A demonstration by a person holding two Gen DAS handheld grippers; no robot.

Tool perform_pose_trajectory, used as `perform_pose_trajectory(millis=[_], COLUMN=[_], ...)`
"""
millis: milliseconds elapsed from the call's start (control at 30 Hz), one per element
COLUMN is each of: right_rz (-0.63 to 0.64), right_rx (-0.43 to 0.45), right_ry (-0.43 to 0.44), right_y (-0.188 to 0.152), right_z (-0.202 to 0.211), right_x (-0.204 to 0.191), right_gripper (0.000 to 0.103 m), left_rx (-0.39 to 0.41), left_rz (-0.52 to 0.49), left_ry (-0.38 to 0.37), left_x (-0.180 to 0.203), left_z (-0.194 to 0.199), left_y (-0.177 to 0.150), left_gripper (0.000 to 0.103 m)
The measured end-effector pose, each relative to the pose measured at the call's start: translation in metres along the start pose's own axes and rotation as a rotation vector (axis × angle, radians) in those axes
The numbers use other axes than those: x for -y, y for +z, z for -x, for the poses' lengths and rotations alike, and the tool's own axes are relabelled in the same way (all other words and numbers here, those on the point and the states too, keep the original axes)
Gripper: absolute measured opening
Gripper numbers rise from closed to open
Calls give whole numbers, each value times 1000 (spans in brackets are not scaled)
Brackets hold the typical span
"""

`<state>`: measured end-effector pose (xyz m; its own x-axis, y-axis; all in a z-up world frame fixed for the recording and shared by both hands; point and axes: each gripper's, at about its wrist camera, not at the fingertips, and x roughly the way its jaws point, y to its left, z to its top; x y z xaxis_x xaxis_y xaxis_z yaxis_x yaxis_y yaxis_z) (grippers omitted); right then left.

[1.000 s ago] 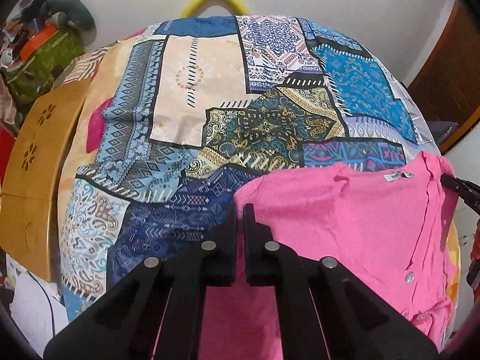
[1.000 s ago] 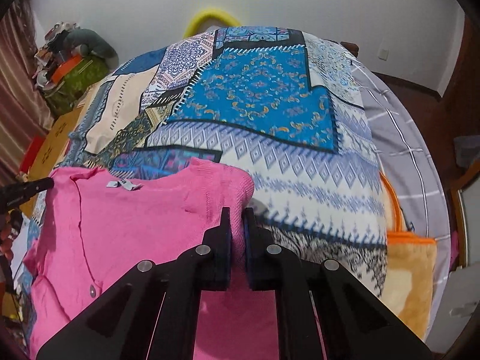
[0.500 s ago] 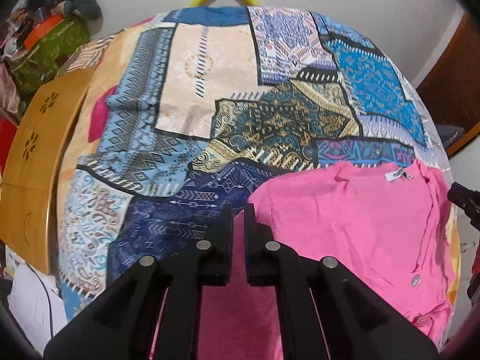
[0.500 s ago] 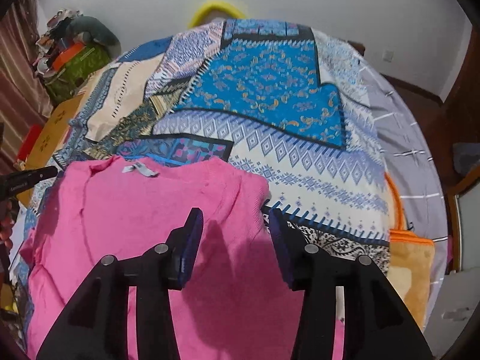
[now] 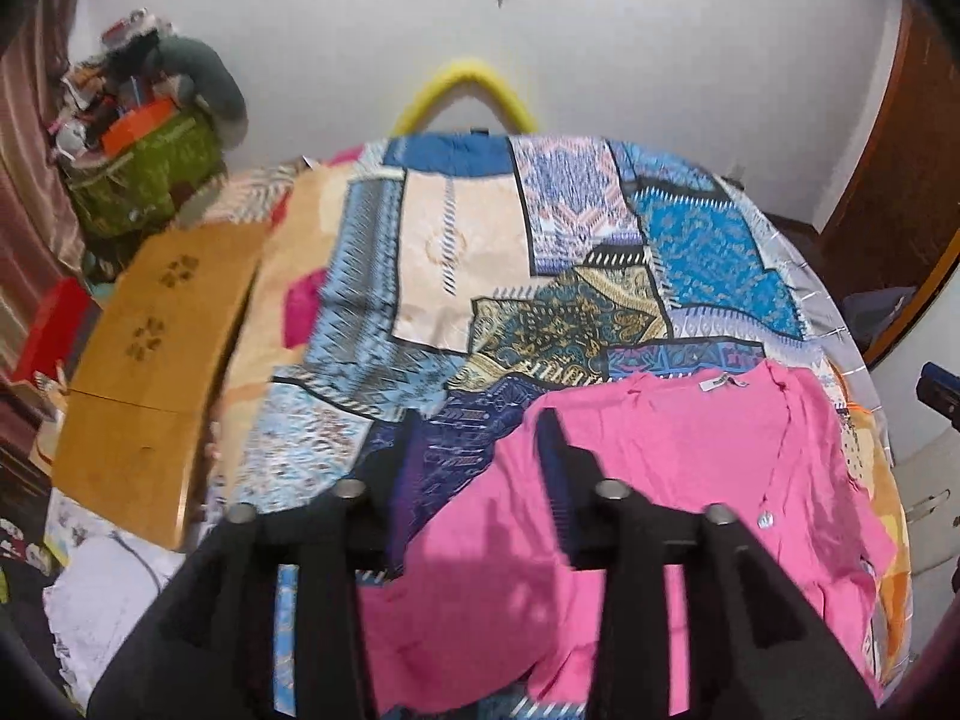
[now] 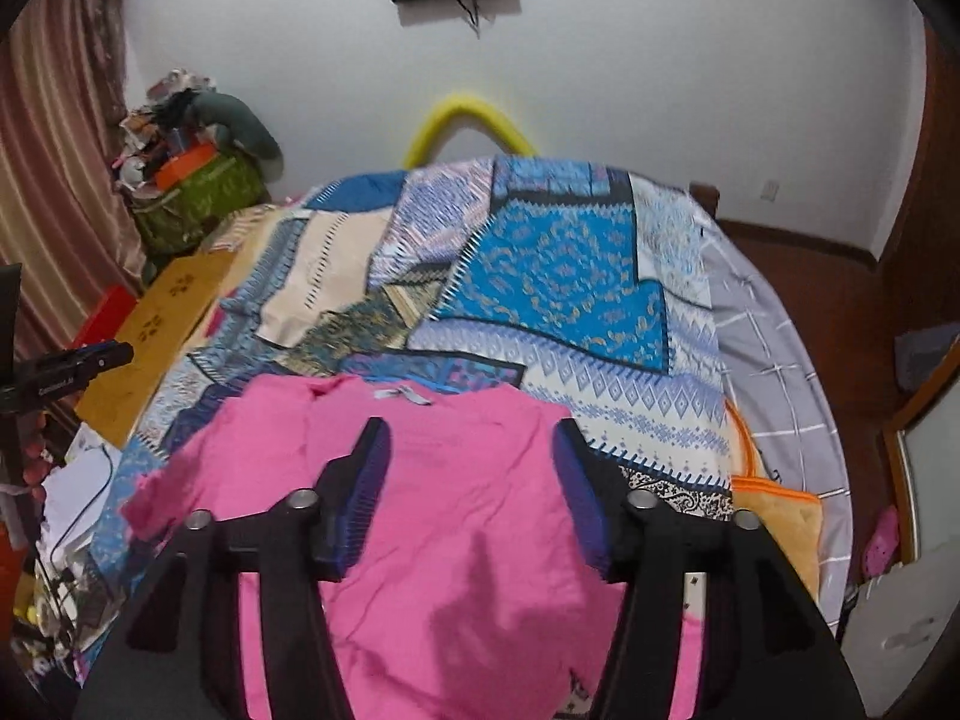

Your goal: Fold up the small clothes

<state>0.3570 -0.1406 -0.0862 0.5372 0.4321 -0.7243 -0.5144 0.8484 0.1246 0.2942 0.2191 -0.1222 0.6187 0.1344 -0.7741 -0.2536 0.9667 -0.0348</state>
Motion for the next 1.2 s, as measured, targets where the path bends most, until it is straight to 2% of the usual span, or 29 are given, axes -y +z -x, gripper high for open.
perform_pose_trajectory(millis=[67,233,300,400,667,933,1067,1200], right_rz=[11,47,60,75,143,205,223,224], right_rx=[24,42,42,45,21,-22,-41,-54], right_ry=[8,12,13,16,7,9,13,14], right_y=[-3,-11,-15,-20,-35,-48,-53,-56], right_z=[13,27,28,27,18,-1,-8,-13], right_x=[-10,-35,-44,-57,-86,-108,-114,-115], right_gripper=[60,61,65,69,69,70,70,70], left_rx=[24,63,81,74,-77,-235,-299,-342], left_rz=[-3,6,8,18,137,220,281,308], left_ry=[7,34,59,80,80,53,-1,-55], left_x=[-6,-23,-31,-45,-98,-124,-129,-125], left_z=[16,45,55,58,29,-12,-29,-38], left_y=[-6,-23,-32,-45,-89,-147,-169,-182], left_gripper=[47,63,73,79,79,78,61,55])
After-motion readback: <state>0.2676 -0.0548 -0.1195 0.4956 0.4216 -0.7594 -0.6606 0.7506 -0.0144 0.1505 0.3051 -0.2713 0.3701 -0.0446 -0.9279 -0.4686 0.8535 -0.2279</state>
